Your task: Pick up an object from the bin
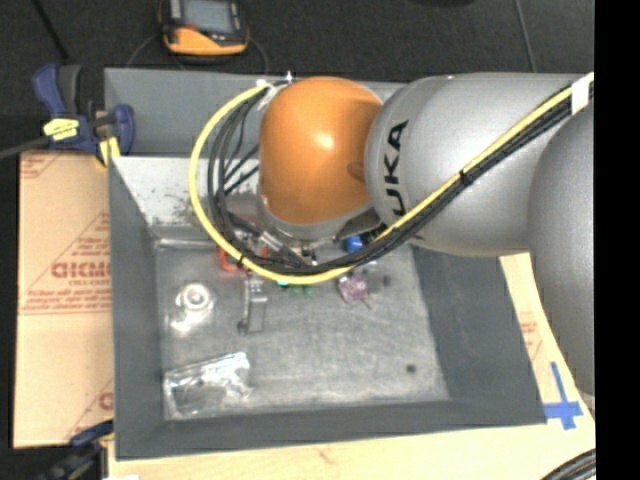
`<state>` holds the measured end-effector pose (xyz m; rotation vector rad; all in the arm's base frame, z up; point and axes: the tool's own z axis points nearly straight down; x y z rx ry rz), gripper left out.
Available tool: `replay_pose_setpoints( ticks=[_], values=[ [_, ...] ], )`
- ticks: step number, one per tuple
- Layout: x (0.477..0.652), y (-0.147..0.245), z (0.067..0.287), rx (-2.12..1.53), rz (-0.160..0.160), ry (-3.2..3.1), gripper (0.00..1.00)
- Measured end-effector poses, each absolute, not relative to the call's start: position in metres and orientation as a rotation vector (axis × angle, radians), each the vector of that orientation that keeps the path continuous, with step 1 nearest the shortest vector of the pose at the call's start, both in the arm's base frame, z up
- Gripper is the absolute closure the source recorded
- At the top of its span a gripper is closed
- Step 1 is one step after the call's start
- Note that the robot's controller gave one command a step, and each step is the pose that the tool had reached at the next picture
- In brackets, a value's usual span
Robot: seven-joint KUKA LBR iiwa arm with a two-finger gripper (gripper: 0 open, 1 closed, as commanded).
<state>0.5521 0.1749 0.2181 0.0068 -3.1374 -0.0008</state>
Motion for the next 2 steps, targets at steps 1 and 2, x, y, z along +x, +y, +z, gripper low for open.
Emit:
replay_pose_setpoints(
  ticks=[1, 2],
  values=[
    [0.477, 0.169, 0.123, 0.173, -0.002, -3.138, 0.00],
    [0.491, 0.168, 0.070, 0.444, 0.001, -3.113, 0.00]
  ],
)
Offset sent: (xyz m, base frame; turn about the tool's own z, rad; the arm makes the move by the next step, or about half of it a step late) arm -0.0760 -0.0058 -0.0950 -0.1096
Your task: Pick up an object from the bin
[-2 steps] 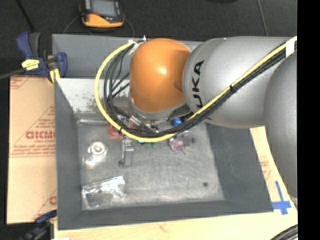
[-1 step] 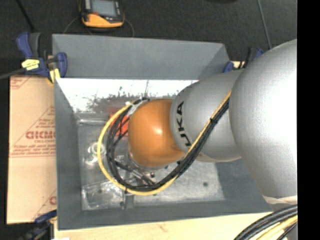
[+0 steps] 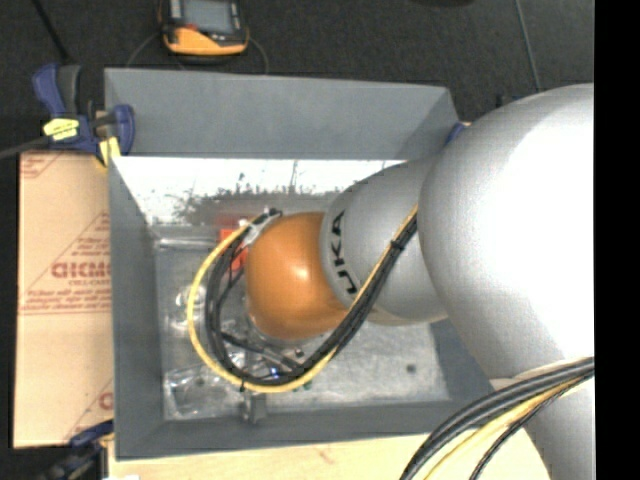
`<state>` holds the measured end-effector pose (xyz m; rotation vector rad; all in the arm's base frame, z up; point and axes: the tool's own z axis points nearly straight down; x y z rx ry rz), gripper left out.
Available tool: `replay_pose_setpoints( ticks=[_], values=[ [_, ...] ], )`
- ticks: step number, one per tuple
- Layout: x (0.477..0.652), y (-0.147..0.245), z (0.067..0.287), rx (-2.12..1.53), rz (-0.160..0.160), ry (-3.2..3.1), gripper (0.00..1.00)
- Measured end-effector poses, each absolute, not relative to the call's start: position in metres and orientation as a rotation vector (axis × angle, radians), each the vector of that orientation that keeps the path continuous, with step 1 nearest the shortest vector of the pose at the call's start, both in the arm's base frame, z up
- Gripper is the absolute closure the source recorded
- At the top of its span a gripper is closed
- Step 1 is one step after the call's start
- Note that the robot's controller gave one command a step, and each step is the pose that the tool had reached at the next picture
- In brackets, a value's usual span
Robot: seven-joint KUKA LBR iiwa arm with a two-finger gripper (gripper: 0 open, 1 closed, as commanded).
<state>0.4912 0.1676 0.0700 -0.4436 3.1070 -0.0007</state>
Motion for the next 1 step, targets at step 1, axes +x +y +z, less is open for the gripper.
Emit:
replay_pose_setpoints(
  ticks=[1],
  values=[
    [0.5247, 0.2240, 0.0698, -0.523, -0.025, 3.109, 0.00]
  ],
)
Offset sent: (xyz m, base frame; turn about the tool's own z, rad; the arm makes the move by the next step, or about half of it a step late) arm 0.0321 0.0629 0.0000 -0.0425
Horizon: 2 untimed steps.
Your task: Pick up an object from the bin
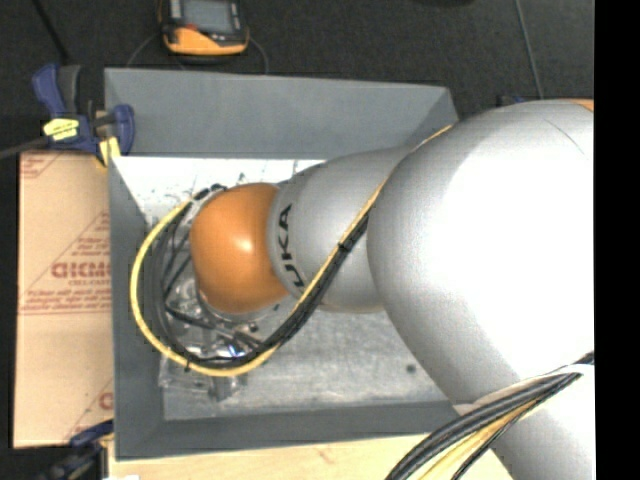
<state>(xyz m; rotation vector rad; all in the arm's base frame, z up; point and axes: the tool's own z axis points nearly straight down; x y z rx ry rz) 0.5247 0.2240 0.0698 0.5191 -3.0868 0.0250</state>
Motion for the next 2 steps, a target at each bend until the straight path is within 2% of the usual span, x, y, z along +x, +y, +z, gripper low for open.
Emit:
replay_pose_setpoints(
  ticks=[1, 2],
  values=[
    [0.525, 0.222, 0.069, 0.501, 0.020, -3.092, 1.00],
    [0.513, 0.219, 0.189, 0.571, 0.000, -3.096, 1.00]
  ],
)
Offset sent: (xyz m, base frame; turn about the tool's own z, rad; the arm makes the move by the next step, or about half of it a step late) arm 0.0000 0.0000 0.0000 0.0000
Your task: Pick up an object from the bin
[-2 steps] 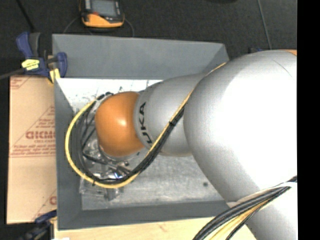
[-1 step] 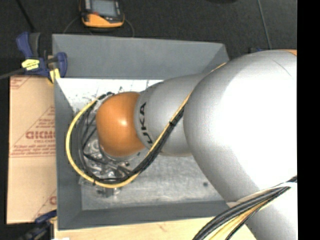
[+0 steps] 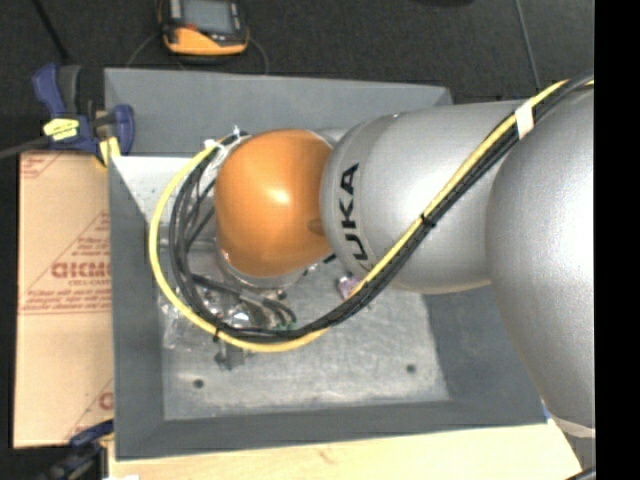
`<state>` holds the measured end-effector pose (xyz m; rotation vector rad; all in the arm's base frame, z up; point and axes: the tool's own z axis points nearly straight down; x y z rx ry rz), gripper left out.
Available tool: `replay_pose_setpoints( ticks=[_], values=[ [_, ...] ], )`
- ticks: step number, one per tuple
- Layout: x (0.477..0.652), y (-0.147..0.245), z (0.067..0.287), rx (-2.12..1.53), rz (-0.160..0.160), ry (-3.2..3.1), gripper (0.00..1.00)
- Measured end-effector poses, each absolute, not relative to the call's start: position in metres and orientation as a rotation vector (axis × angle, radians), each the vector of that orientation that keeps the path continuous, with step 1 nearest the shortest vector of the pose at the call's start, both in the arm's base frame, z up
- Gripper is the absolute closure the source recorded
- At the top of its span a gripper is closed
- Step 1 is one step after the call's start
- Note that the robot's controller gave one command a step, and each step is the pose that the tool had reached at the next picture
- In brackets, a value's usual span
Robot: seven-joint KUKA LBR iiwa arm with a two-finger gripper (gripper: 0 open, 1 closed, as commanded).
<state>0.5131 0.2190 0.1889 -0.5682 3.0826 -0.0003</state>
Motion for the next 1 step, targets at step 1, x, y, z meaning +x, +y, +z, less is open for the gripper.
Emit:
replay_pose_setpoints(
  ticks=[1],
  values=[
    [0.5231, 0.2180, 0.2530, -0.537, 0.000, 3.087, 1.00]
  ],
)
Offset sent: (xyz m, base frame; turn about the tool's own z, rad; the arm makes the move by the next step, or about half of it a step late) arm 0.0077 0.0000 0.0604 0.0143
